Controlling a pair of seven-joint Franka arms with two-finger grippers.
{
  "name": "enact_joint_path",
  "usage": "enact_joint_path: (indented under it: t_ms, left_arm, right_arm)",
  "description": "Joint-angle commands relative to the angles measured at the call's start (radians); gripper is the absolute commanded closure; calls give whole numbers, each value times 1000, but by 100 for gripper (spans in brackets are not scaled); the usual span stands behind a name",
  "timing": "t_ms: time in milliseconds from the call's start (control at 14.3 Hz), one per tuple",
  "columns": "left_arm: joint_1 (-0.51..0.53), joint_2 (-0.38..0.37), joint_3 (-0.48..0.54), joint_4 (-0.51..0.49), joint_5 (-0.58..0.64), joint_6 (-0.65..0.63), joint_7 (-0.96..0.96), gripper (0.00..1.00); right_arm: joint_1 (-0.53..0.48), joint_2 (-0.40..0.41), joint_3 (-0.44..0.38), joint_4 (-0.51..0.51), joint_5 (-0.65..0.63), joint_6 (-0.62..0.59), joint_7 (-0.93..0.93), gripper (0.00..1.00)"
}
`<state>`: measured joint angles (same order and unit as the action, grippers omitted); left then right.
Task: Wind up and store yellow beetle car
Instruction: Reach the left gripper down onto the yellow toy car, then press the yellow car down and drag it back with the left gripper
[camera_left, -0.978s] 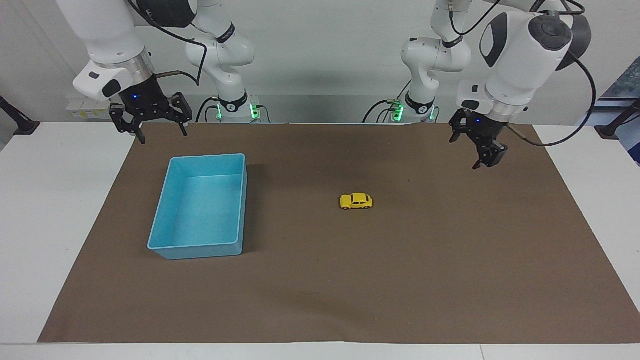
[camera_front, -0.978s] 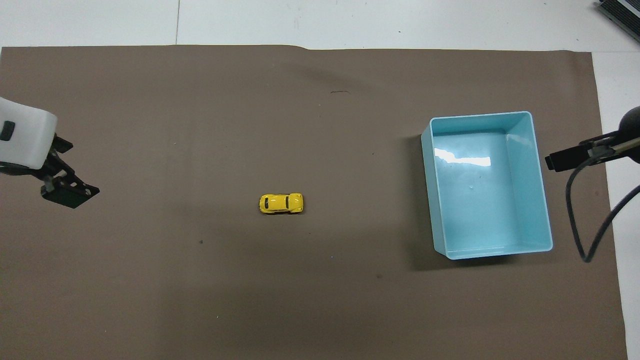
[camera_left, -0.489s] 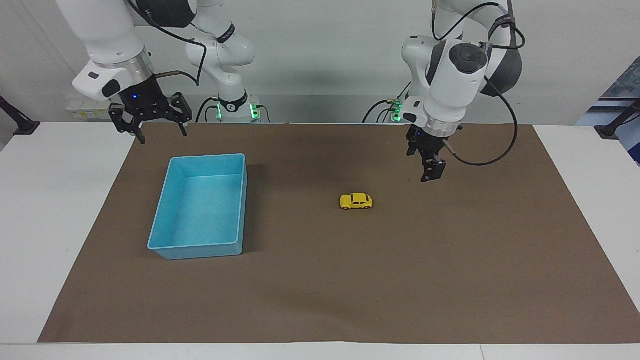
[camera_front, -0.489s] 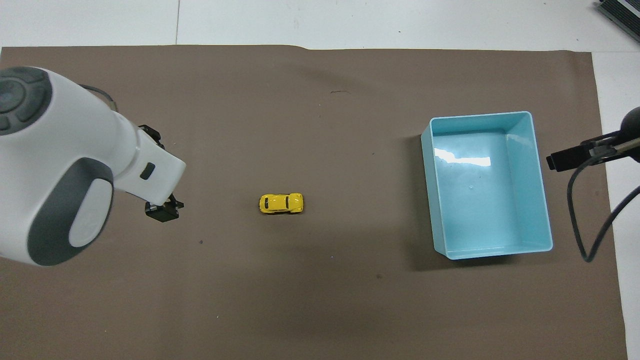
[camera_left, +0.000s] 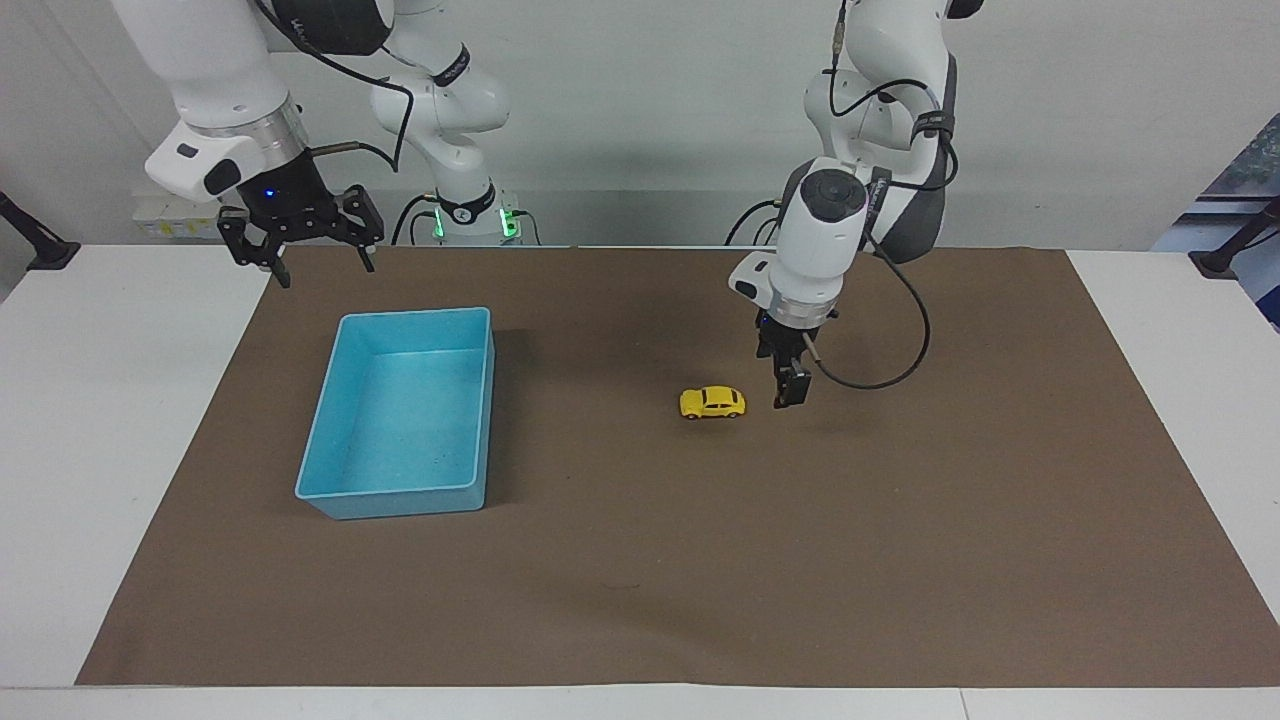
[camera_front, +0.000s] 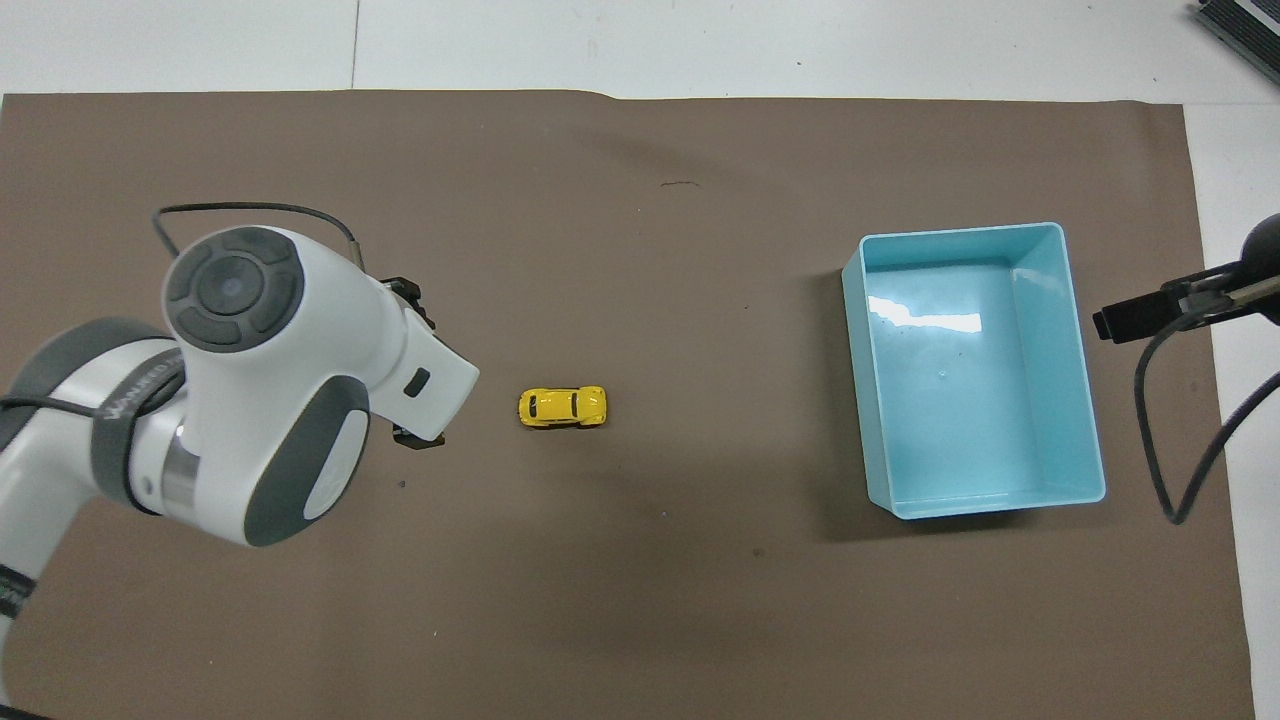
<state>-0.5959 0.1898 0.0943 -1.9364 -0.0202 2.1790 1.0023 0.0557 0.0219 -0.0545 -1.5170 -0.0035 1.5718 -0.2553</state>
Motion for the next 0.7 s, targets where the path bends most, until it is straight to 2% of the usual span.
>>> enact_joint_path:
  t_ms: [0,279,419,629]
  left_arm:
    - [-50,39,19,-7,5,68,-42,0]
    - [-71,69,16,-24,2,104,-92,0]
    - [-102,109,18,-27,-6,119,-134,0]
    - [-129,111,18,-30,-6,128,-142,0]
  right_arm:
    - [-14,3,9,5,10,4,16,0]
    - [-14,3,7,5,10,7,16,0]
    - [-14,3,7,5,10,5,16,0]
    - [-14,3,7,5,10,5,16,0]
